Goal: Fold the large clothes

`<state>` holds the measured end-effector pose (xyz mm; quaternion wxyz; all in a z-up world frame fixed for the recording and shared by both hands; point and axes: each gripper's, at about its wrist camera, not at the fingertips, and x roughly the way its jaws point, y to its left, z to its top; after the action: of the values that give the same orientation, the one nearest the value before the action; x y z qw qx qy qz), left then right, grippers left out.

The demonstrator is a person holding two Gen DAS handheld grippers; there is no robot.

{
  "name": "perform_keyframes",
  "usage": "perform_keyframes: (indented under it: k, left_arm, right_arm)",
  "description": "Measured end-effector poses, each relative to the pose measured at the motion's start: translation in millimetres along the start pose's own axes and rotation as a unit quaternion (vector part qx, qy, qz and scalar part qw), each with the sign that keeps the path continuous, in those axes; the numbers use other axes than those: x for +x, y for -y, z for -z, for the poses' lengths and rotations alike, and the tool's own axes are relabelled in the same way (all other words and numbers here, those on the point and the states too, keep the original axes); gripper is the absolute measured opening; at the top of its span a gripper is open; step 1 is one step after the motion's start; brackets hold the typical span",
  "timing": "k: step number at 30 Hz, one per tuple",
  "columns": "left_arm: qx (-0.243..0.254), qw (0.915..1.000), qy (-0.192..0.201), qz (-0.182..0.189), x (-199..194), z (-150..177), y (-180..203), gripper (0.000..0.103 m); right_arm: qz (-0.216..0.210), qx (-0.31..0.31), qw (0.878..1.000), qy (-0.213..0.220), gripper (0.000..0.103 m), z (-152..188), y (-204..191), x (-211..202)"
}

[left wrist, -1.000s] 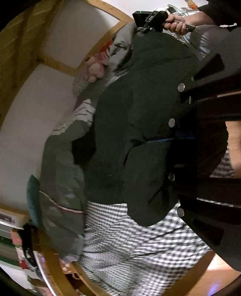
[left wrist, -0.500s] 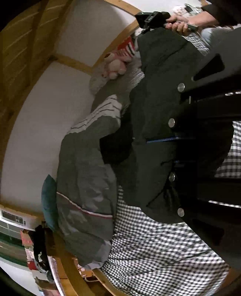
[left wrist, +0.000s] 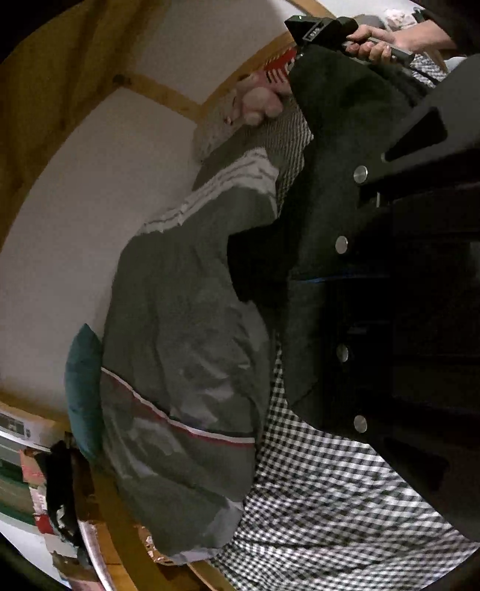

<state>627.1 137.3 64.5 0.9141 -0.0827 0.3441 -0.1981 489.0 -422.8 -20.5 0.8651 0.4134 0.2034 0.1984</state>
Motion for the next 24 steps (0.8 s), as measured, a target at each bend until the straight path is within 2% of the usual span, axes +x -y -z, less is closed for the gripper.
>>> perform_keyframes:
  k: [7, 11, 13, 15, 16, 18, 20, 21, 23, 24]
  left_arm:
    - [-0.03, 0.9989, -0.034, -0.008, 77, -36, -24, 0.015]
    - [-0.052, 0.9968, -0.06, -0.01, 126, -46, -43, 0.018]
    - [-0.077, 0.9935, -0.084, 0.0, 149, -48, -55, 0.018]
    - [-0.122, 0.987, -0.101, 0.029, 168, -51, -72, 0.021]
    - [-0.138, 0.9844, -0.1, 0.044, 169, -52, -78, 0.025]
    - [-0.133, 0.9847, -0.096, 0.057, 164, -57, -79, 0.038]
    - [-0.092, 0.9916, -0.069, 0.059, 145, -63, -67, 0.096]
    - [-0.062, 0.9967, -0.035, 0.04, 129, -67, -57, 0.098]
    - [-0.008, 0.9996, 0.026, 0.003, 99, -73, -36, 0.098]
    - [0.005, 0.9981, 0.061, -0.005, 82, -75, -25, 0.098]
  right_arm:
    - [0.075, 0.039, 0.996, -0.034, 0.012, -47, 32, 75]
    - [0.125, 0.056, 0.989, -0.06, 0.012, -63, 55, 115]
    - [0.145, 0.079, 0.983, -0.074, 0.013, -69, 72, 134]
    - [0.149, 0.114, 0.978, -0.092, 0.013, -72, 90, 151]
    - [0.148, 0.133, 0.975, -0.101, 0.014, -75, 100, 158]
    - [0.137, 0.146, 0.974, -0.11, 0.014, -77, 108, 166]
    - [0.123, 0.133, 0.978, -0.108, 0.015, -79, 107, 171]
    - [0.115, 0.126, 0.98, -0.102, 0.017, -80, 103, 173]
    - [0.099, 0.118, 0.984, -0.093, 0.036, -81, 95, 174]
    - [0.083, 0.117, 0.986, -0.083, 0.073, -82, 92, 173]
